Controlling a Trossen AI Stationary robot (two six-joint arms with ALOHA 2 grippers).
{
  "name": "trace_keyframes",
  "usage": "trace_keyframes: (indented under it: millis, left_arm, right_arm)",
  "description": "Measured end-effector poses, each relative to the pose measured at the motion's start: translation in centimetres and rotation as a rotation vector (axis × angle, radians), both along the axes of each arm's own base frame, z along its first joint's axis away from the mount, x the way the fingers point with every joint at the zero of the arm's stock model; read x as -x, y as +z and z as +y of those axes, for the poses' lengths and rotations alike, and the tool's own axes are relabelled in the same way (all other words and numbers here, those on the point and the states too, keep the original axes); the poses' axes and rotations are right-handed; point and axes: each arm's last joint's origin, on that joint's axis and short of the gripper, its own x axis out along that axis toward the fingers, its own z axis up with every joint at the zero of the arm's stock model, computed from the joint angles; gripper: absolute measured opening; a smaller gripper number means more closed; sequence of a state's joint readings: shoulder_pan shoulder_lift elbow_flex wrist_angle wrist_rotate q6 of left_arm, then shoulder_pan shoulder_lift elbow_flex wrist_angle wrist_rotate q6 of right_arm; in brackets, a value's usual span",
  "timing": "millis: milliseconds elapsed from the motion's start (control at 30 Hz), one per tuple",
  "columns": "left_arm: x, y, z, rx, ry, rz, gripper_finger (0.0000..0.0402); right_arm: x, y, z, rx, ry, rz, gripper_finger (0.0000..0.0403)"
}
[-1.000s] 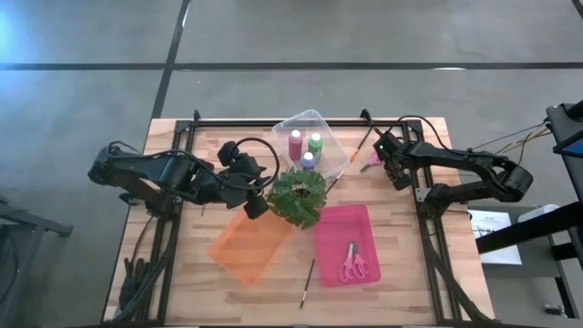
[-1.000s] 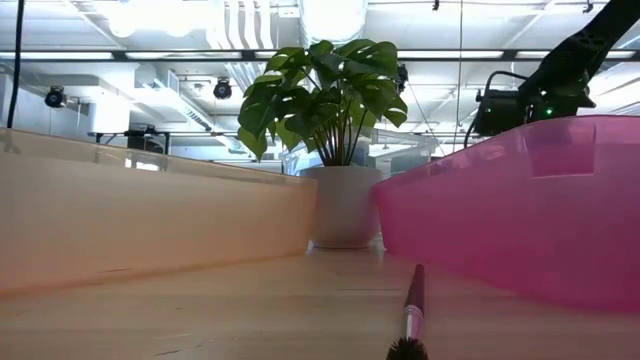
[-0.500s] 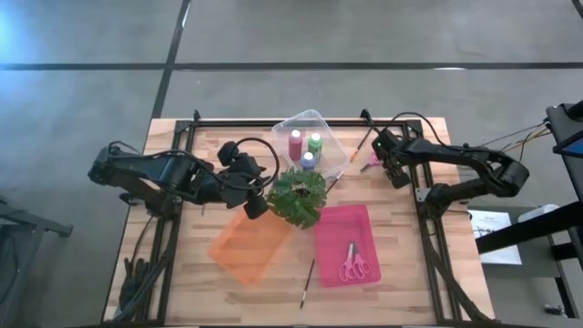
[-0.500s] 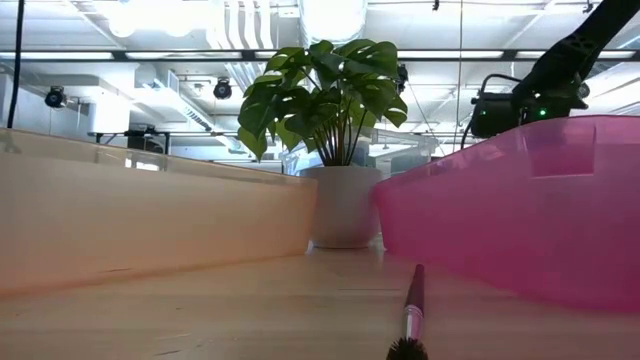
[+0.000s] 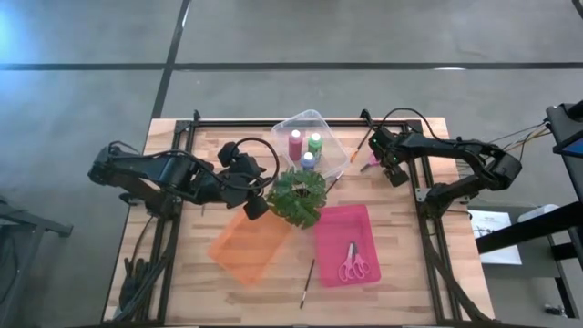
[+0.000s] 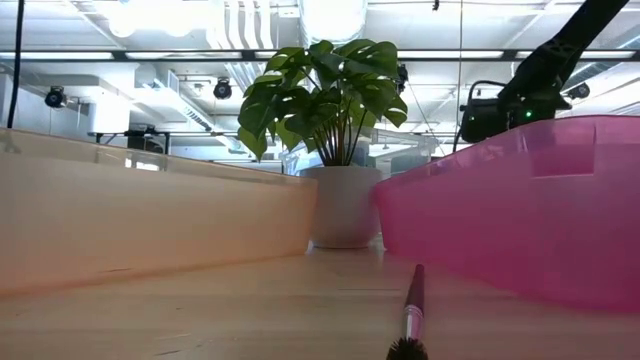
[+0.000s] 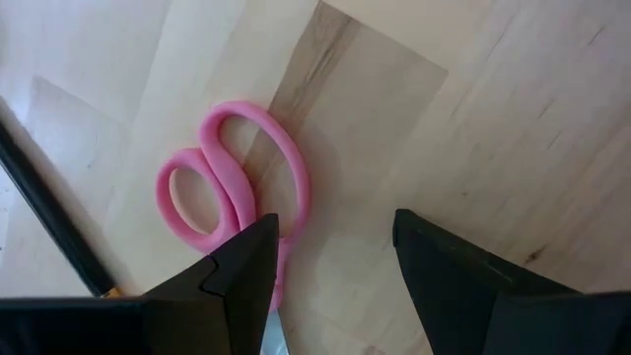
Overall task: Pick & Place Paint Supplies
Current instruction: Put the pink scissor into the pink bin
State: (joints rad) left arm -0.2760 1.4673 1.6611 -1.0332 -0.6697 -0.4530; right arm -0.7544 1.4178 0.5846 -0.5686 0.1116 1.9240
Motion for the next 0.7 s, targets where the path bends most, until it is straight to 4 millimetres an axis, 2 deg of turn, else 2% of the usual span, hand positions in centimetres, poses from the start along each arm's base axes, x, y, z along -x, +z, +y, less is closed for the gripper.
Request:
trace_keyframes:
  millis: [333, 700]
  left_arm:
    - [-0.01, 0.01, -0.01, 0.013, 0.01, -0.01, 0.0118]
    - [-0.03, 0.02, -0.01, 0.015, 0.011, -0.013, 0.0118]
  right_arm:
    - [0.34, -0.01, 0.0, -0.038, 0.01, 0.002, 0.0191]
    - [0.82, -0.13, 0.15, -0.071, 0.092, 0.038, 0.0024]
